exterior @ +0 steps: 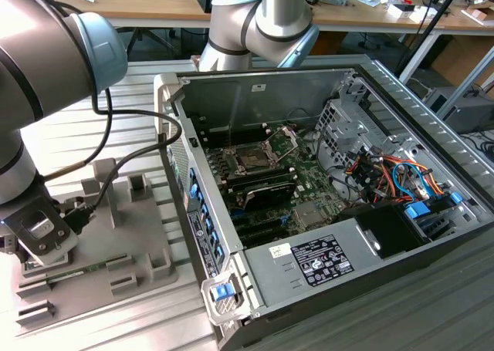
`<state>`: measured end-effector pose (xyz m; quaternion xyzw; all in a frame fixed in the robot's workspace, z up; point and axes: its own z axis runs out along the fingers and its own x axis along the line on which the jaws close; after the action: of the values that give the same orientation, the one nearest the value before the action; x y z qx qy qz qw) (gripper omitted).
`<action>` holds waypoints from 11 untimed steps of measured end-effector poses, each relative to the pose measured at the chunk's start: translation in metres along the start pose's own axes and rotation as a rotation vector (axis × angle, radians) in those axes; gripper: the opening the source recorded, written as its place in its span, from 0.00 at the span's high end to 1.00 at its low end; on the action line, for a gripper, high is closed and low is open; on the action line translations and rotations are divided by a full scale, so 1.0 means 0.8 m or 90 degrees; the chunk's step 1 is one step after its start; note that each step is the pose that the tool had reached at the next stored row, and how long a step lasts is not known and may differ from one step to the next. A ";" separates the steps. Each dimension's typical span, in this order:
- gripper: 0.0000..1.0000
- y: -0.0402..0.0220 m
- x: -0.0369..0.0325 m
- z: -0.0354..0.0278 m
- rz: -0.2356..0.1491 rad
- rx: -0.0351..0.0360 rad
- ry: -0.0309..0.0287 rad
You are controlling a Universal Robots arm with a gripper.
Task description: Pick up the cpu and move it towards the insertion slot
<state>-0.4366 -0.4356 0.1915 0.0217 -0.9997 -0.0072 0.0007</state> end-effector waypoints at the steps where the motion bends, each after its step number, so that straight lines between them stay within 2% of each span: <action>1: 0.45 0.0000 0.0000 -0.0004 0.000 0.0000 0.0000; 11: 0.45 0.0001 0.0000 -0.0069 0.000 -0.0001 -0.0001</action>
<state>-0.4366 -0.4356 0.1970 0.0217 -0.9997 -0.0073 0.0006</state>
